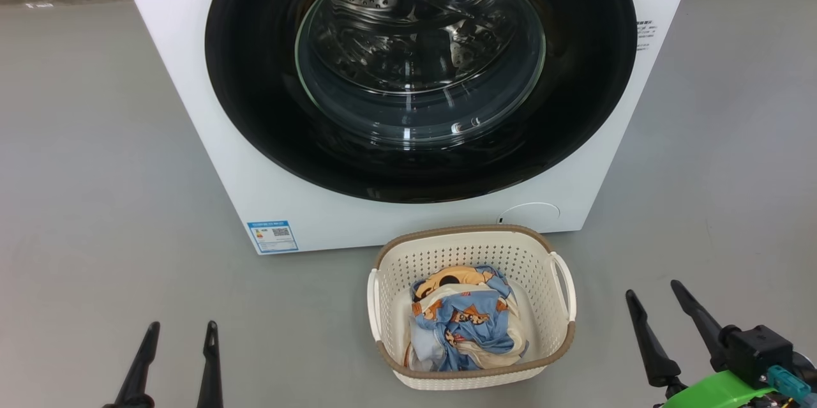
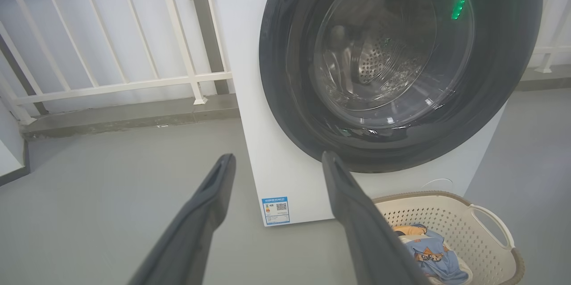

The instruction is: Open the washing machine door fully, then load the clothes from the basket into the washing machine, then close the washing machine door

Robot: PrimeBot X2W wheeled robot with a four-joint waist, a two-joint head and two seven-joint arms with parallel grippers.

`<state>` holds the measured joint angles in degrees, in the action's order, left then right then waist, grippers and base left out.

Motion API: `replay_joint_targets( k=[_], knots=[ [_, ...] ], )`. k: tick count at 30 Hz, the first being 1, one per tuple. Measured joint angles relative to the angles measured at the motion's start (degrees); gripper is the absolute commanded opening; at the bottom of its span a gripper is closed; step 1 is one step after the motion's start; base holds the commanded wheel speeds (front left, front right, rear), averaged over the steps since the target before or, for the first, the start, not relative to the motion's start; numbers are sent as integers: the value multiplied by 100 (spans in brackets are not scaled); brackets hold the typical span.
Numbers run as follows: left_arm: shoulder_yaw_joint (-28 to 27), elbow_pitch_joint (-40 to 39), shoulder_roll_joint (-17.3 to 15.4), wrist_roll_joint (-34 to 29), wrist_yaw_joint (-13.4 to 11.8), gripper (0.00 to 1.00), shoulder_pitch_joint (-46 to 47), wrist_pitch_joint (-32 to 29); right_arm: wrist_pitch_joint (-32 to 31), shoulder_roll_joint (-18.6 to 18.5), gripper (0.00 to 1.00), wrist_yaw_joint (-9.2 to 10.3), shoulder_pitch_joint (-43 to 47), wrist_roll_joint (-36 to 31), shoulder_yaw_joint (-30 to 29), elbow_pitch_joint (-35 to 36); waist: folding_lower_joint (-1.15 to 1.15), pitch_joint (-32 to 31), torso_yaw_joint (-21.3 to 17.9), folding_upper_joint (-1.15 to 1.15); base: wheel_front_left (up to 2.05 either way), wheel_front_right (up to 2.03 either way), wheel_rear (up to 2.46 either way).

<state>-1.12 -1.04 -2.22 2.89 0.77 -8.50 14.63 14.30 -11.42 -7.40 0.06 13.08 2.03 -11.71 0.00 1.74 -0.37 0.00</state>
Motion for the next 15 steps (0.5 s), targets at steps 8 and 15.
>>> replay_joint_targets(
  k=[8, 15],
  knots=[
    [-57, 8, 0, 4, 0, 100, -18, 0, 1, 73, 100, 0, 1, -42, -153, 1, 0, 14, -12, 0, 0, 0, 0],
    [-64, 11, 0, 44, -1, 100, -48, 0, 1, 73, 100, 0, 1, -42, -162, 15, 0, 47, -14, 0, 0, 0, 0]
  ],
)
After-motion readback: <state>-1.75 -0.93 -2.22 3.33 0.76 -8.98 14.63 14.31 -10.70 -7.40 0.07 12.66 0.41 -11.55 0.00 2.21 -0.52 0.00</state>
